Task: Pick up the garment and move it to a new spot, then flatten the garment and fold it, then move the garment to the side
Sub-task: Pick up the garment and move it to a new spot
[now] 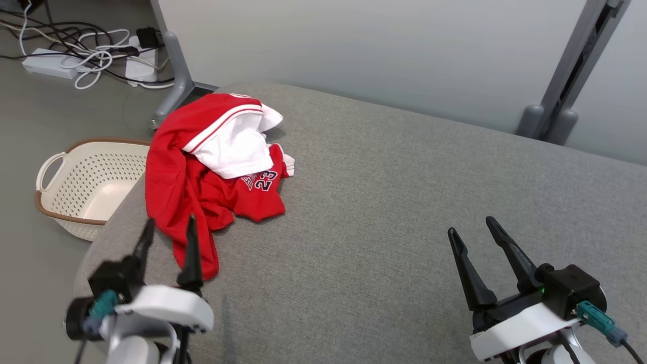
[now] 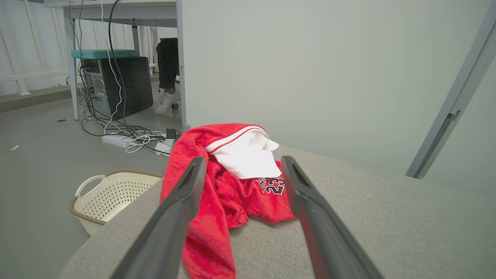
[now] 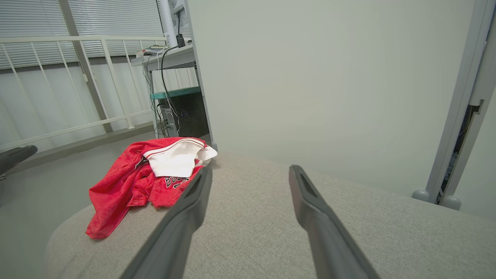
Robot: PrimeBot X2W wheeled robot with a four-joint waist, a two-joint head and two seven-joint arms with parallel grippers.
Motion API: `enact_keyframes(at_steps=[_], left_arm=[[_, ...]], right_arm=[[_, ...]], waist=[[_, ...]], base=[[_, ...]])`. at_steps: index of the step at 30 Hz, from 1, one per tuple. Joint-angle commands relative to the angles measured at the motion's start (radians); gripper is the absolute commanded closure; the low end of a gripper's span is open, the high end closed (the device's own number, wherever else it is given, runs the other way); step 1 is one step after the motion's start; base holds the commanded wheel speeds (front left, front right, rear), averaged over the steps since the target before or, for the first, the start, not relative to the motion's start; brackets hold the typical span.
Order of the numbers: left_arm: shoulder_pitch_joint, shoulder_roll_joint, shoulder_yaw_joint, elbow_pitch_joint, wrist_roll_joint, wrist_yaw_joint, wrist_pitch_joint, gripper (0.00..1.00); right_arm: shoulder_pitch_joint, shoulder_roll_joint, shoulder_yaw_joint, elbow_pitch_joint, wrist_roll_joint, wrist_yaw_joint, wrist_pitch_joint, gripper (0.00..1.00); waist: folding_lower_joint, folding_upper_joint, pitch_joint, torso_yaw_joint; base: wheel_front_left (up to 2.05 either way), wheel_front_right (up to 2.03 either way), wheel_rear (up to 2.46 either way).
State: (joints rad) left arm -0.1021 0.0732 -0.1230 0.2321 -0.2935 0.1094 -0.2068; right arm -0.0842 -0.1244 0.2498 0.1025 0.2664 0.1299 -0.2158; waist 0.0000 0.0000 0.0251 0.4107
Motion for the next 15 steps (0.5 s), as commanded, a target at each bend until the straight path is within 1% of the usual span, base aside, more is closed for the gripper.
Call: enact_keyframes(at_steps=[1, 2, 5, 8, 10, 12, 15], left_arm=[[-0.046, 0.024, 0.016, -0.004, -0.006, 0.01, 0.042, 0.0], [-0.066, 0.034, 0.021, -0.001, -0.006, 0.013, 0.07, 0.0], [-0.131, 0.073, 0.035, 0.02, -0.026, 0.002, 0.176, 0.0], [-0.201, 0.114, 0.06, 0.055, -0.049, 0.01, 0.287, 0.0], [-0.249, 0.142, 0.078, 0.09, -0.068, 0.007, 0.353, 0.0], [-0.296, 0.164, 0.09, 0.121, -0.081, 0.0, 0.397, 0.0], [-0.372, 0.196, 0.104, 0.175, -0.107, -0.024, 0.44, 0.0]], right_arm=[[-0.013, -0.011, 0.001, -0.003, 0.008, 0.001, 0.002, 0.0], [-0.015, -0.012, 0.001, -0.005, 0.011, 0.001, 0.002, 0.0], [-0.027, -0.018, 0.003, -0.01, 0.013, 0.001, 0.005, 0.0], [-0.035, -0.025, 0.003, -0.013, 0.015, 0.001, 0.009, 0.0], [-0.045, -0.028, 0.006, -0.015, 0.015, 0.001, 0.013, 0.0], [-0.055, -0.033, 0.006, -0.018, 0.013, 0.001, 0.015, 0.0], [-0.072, -0.037, 0.004, -0.025, 0.012, 0.001, 0.019, 0.0]], waist=[[0.0, 0.0, 0.016, -0.015], [0.0, 0.0, 0.024, -0.022], [0.0, 0.0, 0.051, -0.042], [0.0, 0.0, 0.077, -0.065], [0.0, 0.0, 0.095, -0.081], [0.0, 0.0, 0.111, -0.096], [0.0, 0.0, 0.142, -0.122]], base=[[0.0, 0.0, 0.0], [0.0, 0.0, 0.0], [0.0, 0.0, 0.0], [0.0, 0.0, 0.0], [0.0, 0.0, 0.0], [0.0, 0.0, 0.0], [0.0, 0.0, 0.0]])
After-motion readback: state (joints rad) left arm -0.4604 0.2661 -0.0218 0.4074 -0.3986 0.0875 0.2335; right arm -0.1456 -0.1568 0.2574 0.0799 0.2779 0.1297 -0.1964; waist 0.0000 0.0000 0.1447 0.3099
